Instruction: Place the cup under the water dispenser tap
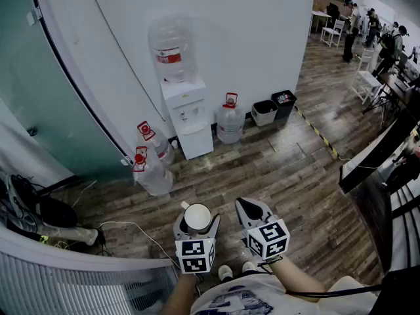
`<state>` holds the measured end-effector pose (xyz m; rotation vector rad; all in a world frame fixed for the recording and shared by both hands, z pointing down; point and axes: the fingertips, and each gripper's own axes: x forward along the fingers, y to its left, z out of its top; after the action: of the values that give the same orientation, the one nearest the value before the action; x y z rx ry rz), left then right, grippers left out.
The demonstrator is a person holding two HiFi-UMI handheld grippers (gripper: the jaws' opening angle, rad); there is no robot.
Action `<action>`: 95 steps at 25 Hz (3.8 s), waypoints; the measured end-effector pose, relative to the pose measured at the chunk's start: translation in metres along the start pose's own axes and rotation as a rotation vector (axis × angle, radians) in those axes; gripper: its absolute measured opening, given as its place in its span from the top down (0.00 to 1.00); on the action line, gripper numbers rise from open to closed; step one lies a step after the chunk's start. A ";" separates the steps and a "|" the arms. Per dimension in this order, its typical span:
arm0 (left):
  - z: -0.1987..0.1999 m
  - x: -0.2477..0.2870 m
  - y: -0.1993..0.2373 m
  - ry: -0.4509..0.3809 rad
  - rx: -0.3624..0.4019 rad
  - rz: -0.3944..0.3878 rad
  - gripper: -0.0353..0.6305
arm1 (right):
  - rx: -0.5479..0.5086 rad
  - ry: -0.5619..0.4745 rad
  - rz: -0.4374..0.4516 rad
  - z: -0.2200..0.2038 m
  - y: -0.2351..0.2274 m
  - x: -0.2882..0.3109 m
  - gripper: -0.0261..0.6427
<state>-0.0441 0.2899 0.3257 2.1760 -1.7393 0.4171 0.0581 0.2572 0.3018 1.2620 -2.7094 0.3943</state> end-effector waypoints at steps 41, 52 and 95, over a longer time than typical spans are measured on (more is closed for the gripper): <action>0.026 0.065 -0.065 -0.003 -0.006 0.041 0.30 | 0.014 -0.034 0.062 0.011 -0.089 -0.015 0.93; 0.065 0.169 0.020 0.016 -0.011 0.016 0.30 | 0.027 -0.007 0.033 0.032 -0.121 0.113 0.93; 0.138 0.526 0.235 0.144 -0.042 -0.014 0.30 | 0.063 0.143 0.024 0.054 -0.277 0.508 0.93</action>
<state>-0.1570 -0.2802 0.4377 2.0738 -1.6401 0.5150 -0.0567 -0.3018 0.4136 1.1696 -2.6127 0.5546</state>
